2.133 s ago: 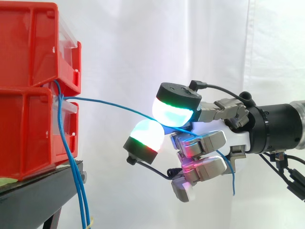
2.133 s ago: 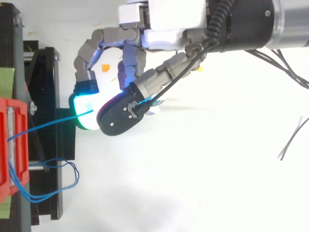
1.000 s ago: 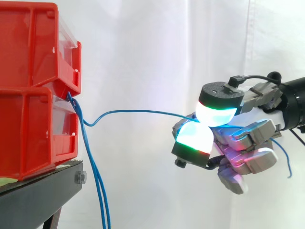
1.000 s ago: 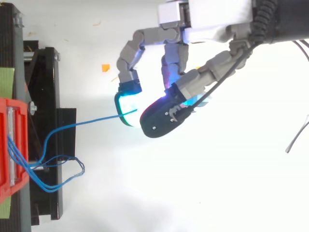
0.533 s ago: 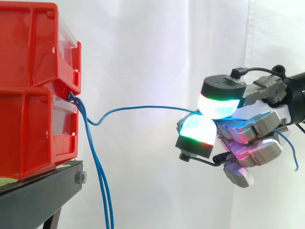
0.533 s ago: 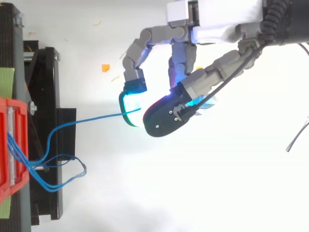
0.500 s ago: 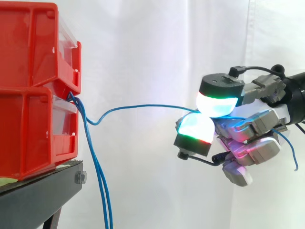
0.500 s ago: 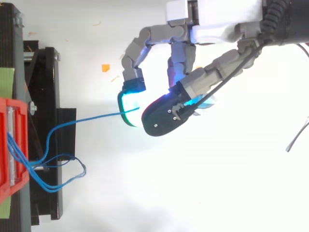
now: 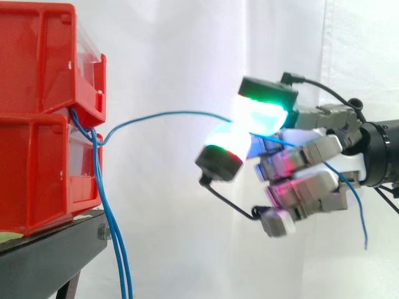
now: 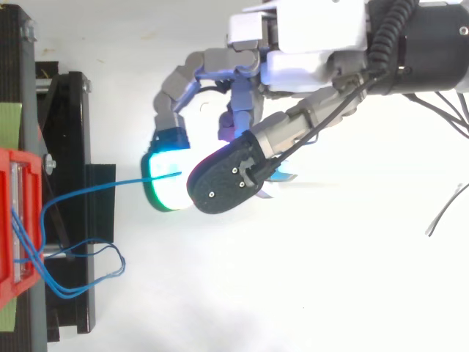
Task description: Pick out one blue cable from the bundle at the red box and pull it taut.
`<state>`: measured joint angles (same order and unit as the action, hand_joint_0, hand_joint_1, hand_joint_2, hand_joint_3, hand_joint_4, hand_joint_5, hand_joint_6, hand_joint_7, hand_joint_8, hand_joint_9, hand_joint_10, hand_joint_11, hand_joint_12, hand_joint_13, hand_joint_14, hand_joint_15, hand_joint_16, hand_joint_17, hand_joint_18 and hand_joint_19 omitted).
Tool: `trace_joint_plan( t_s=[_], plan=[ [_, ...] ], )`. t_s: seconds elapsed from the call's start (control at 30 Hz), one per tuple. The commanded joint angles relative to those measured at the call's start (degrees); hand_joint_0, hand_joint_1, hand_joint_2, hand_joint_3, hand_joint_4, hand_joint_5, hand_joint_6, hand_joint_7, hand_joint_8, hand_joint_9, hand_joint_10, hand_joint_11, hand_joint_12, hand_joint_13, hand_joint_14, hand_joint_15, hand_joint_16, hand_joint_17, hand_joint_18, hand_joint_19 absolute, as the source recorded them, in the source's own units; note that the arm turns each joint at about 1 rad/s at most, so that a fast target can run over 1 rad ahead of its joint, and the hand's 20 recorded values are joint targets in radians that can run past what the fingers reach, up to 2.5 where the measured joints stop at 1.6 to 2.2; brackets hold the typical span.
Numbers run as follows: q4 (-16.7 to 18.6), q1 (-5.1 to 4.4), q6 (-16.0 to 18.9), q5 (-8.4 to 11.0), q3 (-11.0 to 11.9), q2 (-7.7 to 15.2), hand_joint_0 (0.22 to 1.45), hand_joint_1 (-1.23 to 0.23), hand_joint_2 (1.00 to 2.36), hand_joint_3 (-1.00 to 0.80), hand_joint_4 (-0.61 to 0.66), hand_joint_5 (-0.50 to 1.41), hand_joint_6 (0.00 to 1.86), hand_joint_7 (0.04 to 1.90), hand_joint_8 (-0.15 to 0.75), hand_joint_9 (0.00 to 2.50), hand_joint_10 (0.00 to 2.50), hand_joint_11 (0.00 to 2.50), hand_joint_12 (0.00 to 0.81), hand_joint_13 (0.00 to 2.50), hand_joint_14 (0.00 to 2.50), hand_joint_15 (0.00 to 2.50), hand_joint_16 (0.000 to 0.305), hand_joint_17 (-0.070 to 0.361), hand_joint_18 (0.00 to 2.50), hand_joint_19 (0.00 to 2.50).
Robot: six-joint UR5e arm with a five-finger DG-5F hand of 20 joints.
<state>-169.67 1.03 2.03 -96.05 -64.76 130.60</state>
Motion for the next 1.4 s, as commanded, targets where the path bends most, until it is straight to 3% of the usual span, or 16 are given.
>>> trace_joint_plan(
  t_s=[0.0, 0.33, 0.47, 0.57, 0.7, 1.37],
  plan=[
    [4.9, -0.33, 0.4, 0.51, -0.5, 0.0, 0.59, -0.77, 1.01, -0.02, -0.12, -0.03, 0.92, 0.98, 0.271, 1.6, 0.02, 1.41, 0.436, 1.29, 0.02, 1.05, 0.061, 0.138, 0.97, 0.73],
    [5.1, -0.76, 0.0, 0.51, -0.7, 0.1, 0.6, -0.77, 1.01, -0.02, -0.12, -0.03, 0.92, 0.98, 0.278, 1.6, 0.02, 1.42, 0.439, 1.29, 0.02, 1.05, 0.061, 0.138, 0.96, 0.74],
    [5.9, -0.85, -0.2, 0.34, -2.8, 0.0, 0.59, -0.77, 1.01, -0.02, -0.12, -0.03, 0.92, 0.98, 0.278, 1.6, 0.02, 1.41, 0.439, 1.29, 0.02, 1.06, 0.061, 0.138, 0.97, 0.73],
    [11.0, -1.03, -0.2, 0.43, -5.5, 0.0, 0.6, -0.77, 1.01, -0.02, -0.11, -0.03, 0.92, 0.98, 0.278, 1.6, 0.02, 1.39, 0.441, 1.29, 0.02, 1.06, 0.062, 0.138, 0.96, 0.73],
    [14.2, -1.2, -0.2, 0.69, -5.8, 0.0, 0.6, -0.77, 1.01, -0.02, -0.11, -0.03, 0.92, 0.98, 0.278, 1.6, 0.02, 1.4, 0.437, 1.29, 0.02, 1.06, 0.061, 0.138, 0.96, 0.73],
    [13.8, -1.47, -1.4, 0.6, -5.9, 0.0, 0.6, -0.77, 1.01, -0.03, -0.12, -0.03, 0.92, 0.98, 0.277, 1.59, 0.02, 1.39, 0.44, 1.27, 0.02, 1.04, 0.062, 0.139, 0.95, 0.72]
  ],
)
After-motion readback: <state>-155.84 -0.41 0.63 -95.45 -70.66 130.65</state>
